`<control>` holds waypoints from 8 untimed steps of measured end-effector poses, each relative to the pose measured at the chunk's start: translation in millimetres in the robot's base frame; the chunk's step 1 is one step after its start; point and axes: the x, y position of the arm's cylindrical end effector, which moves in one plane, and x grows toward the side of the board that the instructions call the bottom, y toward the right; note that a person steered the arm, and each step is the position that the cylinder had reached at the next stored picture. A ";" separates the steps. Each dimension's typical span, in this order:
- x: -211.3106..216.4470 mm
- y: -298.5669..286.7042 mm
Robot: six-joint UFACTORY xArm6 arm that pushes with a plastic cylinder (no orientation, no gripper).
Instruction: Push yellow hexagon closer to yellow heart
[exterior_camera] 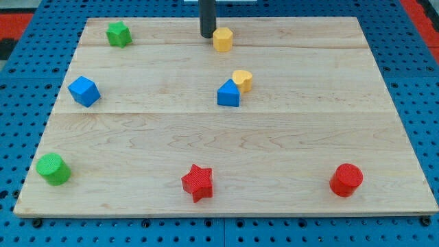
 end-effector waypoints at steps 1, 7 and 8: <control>4.1 26.3; 75.4 45.3; 48.5 55.4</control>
